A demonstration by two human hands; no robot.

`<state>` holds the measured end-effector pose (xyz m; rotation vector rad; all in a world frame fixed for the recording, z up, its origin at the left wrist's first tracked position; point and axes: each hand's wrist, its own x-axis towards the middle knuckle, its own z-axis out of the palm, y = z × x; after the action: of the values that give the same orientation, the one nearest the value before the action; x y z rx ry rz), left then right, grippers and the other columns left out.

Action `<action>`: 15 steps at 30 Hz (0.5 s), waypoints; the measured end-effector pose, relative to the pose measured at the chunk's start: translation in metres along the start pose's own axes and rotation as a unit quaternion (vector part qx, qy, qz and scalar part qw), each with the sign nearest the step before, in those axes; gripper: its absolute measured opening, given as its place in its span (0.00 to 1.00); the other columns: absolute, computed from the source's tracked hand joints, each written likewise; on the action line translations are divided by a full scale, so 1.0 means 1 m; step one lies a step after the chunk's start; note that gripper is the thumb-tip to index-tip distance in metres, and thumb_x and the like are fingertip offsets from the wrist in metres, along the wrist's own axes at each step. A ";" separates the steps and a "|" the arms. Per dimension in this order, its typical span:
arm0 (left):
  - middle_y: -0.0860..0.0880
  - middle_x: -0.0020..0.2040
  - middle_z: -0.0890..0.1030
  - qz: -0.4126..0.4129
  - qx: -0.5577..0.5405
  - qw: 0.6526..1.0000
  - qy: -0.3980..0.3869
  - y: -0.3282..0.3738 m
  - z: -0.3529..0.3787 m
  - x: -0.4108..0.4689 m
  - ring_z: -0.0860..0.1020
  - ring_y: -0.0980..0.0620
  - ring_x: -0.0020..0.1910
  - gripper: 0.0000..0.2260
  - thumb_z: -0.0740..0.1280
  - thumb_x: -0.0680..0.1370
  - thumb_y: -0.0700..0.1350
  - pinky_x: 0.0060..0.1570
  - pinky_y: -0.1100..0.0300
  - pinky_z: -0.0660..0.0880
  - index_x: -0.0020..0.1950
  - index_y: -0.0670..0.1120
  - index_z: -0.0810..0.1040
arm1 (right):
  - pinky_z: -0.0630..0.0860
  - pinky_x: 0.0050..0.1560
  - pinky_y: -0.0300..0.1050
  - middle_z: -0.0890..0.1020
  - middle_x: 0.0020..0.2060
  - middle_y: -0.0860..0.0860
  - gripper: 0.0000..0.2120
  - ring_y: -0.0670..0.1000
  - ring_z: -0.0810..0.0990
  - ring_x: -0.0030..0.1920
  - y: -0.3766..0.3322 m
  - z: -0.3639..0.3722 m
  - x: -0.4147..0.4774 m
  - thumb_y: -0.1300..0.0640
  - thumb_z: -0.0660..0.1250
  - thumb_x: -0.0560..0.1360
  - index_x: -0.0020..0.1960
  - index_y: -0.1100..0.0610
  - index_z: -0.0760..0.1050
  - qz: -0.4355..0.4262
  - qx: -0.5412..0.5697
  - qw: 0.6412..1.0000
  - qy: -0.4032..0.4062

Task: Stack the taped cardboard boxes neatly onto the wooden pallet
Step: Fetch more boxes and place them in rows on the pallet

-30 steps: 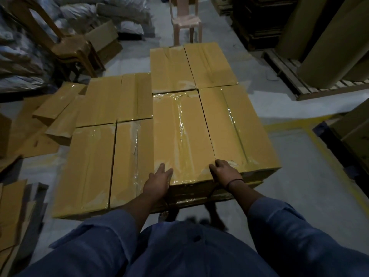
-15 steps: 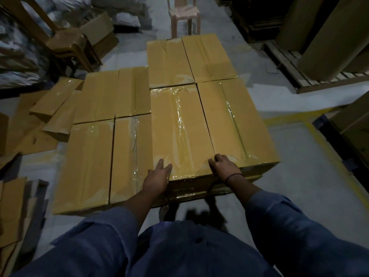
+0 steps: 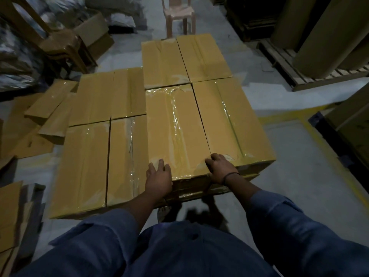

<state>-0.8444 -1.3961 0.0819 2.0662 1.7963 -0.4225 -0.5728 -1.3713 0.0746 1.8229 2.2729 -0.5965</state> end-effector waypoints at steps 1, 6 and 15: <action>0.41 0.83 0.50 0.007 0.001 1.000 0.002 0.006 -0.002 0.002 0.52 0.26 0.77 0.31 0.68 0.80 0.50 0.75 0.35 0.60 0.80 0.46 0.59 | 0.75 0.64 0.56 0.69 0.66 0.54 0.21 0.58 0.68 0.67 0.001 -0.002 0.001 0.48 0.71 0.76 0.66 0.52 0.72 0.006 0.024 1.000 0.003; 0.41 0.83 0.53 0.047 -0.001 0.999 0.006 0.031 -0.016 0.017 0.55 0.28 0.78 0.29 0.68 0.81 0.56 0.75 0.36 0.60 0.78 0.48 0.63 | 0.76 0.60 0.52 0.73 0.62 0.52 0.13 0.57 0.73 0.62 0.010 -0.014 0.008 0.47 0.69 0.77 0.58 0.52 0.75 0.023 0.103 0.994 0.019; 0.42 0.83 0.55 0.085 0.013 0.996 0.018 0.057 -0.055 0.071 0.56 0.30 0.79 0.32 0.66 0.80 0.60 0.76 0.38 0.59 0.80 0.48 0.63 | 0.73 0.68 0.53 0.72 0.70 0.54 0.24 0.57 0.71 0.68 0.025 -0.039 0.041 0.47 0.68 0.78 0.72 0.54 0.73 0.091 0.149 0.984 0.045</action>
<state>-0.7789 -1.3147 0.1024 2.2368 1.6252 -0.3635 -0.5537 -1.3143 0.0891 2.2069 2.1305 -0.8782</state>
